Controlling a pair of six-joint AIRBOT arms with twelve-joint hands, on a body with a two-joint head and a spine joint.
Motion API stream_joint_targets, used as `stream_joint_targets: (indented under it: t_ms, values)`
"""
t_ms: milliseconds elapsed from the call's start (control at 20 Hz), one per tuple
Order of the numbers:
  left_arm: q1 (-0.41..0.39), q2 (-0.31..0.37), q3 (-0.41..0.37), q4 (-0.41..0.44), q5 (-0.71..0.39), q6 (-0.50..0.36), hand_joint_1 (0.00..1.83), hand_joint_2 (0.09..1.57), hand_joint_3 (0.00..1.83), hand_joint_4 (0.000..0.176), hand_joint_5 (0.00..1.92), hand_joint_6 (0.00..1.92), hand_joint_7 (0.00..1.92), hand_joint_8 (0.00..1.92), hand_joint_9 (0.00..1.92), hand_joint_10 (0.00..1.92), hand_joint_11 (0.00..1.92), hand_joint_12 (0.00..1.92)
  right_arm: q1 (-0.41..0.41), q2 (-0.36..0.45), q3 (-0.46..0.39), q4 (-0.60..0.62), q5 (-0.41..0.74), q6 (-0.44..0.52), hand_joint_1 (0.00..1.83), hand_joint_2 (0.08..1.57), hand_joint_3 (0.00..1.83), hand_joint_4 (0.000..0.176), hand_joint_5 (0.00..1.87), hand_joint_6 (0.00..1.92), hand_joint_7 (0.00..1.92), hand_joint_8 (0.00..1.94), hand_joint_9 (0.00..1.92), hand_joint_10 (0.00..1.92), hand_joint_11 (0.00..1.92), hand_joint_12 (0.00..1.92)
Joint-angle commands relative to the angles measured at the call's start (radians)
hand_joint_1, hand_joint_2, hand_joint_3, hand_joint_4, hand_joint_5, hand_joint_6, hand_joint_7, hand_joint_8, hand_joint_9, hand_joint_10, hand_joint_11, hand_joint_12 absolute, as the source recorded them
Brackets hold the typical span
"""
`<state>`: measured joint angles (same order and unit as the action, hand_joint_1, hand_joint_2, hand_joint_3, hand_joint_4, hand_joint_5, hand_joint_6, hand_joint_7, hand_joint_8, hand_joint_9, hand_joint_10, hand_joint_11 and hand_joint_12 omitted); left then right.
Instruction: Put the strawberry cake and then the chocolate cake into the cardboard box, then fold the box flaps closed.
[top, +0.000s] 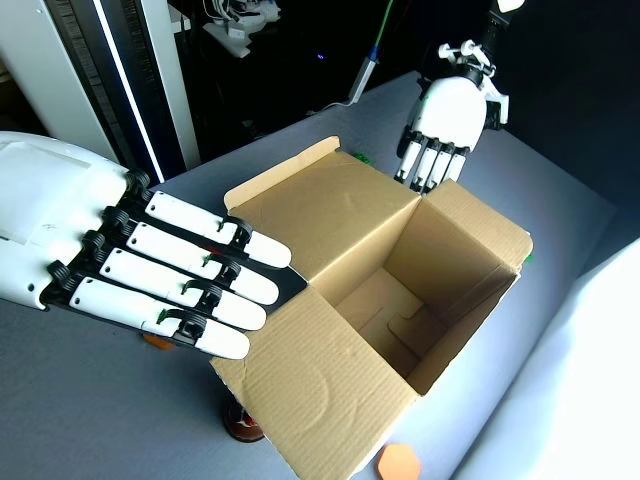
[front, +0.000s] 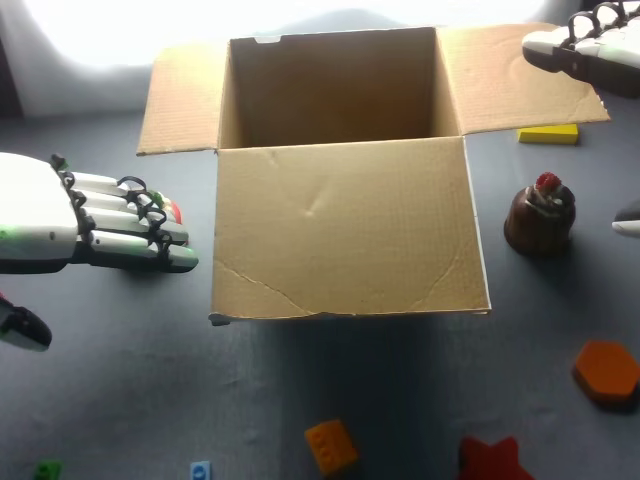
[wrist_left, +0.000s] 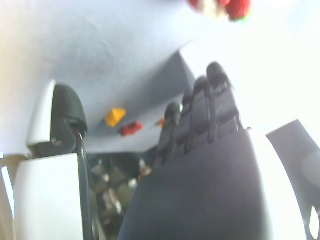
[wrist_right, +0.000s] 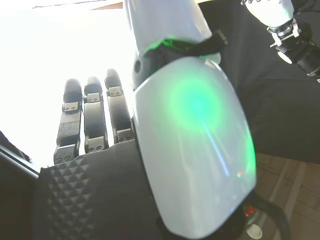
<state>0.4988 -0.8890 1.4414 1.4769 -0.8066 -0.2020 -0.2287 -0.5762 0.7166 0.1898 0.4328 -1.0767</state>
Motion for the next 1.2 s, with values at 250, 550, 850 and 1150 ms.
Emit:
stream_joint_targets:
  t_ms: [250,550,850,1150]
  values:
    - [-0.011,-0.071,0.101,-0.072,-0.002,0.011,1.05,1.06,0.00,0.039,0.02,0.00,0.02,0.00,0.03,0.00,0.00,0.34,0.010,0.012,0.000,-0.003,0.120,0.002,1.19,0.95,0.00,0.044,0.08,0.00,0.10,0.00,0.08,0.00,0.00,0.36]
    - [-0.052,-0.130,0.191,-0.072,0.014,0.019,1.06,1.07,0.00,0.040,0.03,0.00,0.03,0.01,0.04,0.00,0.00,0.34,0.010,0.012,0.000,-0.003,0.120,0.002,1.19,0.96,0.00,0.033,0.08,0.00,0.10,0.00,0.06,0.00,0.00,0.25]
    - [-0.068,-0.187,0.256,-0.057,0.019,0.023,1.07,1.07,0.00,0.041,0.04,0.01,0.05,0.01,0.06,0.01,0.00,0.38,0.010,0.012,0.000,-0.003,0.121,0.003,1.21,0.94,0.00,0.041,0.05,0.00,0.09,0.00,0.06,0.00,0.00,0.24]
    - [-0.056,-0.244,0.304,-0.039,0.032,0.026,1.09,1.06,0.00,0.050,0.04,0.00,0.05,0.00,0.06,0.00,0.00,0.34,0.010,0.012,0.000,-0.003,0.121,0.003,1.21,0.94,0.00,0.041,0.04,0.00,0.09,0.01,0.05,0.00,0.00,0.20]
